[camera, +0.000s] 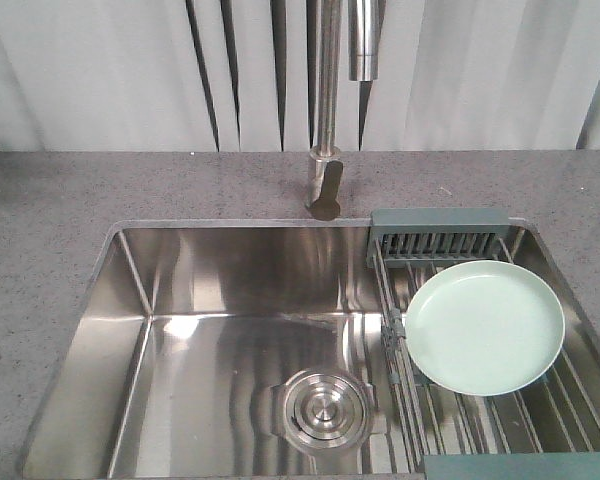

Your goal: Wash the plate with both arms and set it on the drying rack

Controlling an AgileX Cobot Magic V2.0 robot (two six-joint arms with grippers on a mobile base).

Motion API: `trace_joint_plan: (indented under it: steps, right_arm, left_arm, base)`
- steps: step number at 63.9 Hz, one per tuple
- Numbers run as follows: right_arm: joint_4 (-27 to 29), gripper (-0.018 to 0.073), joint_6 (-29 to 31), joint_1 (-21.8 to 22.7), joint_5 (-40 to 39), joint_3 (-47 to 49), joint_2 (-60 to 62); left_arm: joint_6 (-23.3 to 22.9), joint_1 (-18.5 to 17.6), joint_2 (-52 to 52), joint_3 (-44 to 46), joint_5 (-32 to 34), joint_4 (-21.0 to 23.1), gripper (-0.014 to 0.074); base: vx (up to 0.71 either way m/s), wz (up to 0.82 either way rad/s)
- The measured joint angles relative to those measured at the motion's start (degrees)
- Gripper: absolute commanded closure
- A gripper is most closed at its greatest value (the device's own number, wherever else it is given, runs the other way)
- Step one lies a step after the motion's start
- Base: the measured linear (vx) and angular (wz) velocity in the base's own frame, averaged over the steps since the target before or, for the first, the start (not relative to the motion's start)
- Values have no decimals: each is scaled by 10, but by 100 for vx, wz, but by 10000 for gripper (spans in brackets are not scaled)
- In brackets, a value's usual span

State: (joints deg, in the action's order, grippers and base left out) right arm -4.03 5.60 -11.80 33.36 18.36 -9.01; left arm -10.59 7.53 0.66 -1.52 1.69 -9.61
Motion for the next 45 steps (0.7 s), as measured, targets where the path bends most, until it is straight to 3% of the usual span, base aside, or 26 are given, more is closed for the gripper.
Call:
trace_joint_plan:
  steps: [45]
  right_arm:
    - [0,561,0,0,-1,0,0]
  left_arm:
    - [0,0,0,0,-17,4,602]
  base:
    - [0,0]
